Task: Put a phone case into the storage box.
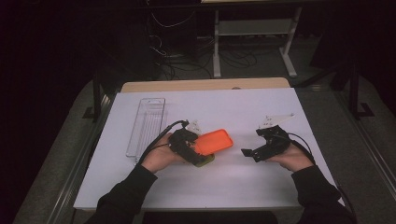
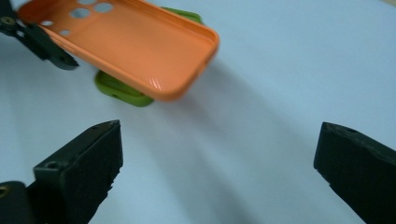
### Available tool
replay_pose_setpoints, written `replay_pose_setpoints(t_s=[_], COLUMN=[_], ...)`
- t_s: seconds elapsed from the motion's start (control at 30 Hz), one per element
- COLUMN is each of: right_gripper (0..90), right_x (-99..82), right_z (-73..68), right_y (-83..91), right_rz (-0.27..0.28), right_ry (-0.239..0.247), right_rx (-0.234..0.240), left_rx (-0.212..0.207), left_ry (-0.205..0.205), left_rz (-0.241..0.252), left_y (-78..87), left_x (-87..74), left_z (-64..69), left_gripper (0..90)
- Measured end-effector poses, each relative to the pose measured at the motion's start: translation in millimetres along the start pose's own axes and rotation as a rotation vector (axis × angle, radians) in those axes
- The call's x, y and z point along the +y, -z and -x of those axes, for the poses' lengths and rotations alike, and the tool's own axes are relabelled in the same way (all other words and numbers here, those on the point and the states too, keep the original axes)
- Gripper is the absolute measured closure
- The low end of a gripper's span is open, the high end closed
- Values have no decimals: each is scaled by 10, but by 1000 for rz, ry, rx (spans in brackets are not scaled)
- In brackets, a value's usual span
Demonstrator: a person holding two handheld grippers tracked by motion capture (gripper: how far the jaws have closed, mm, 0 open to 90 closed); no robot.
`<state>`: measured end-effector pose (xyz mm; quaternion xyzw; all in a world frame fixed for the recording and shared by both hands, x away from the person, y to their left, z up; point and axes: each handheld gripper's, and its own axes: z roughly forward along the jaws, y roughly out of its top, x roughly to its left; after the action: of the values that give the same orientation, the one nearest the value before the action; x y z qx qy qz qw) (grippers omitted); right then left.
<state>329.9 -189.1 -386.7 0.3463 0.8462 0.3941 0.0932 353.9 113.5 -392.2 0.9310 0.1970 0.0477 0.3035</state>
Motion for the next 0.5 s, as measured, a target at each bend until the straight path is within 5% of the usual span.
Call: replay_pose_setpoints(t_s=[0.2, 0.5], right_gripper=[0, 0], right_x=[-217, -438], right_z=[-69, -138], right_y=[0, -20], right_rz=[42, 81], right_ry=[-61, -116], right_rx=[-75, -107], left_rx=[44, 60], left_ry=[63, 78], left_rz=[3, 13], left_y=[-22, -22], left_x=[-11, -25], left_z=[-24, -39], left_gripper=[159, 159])
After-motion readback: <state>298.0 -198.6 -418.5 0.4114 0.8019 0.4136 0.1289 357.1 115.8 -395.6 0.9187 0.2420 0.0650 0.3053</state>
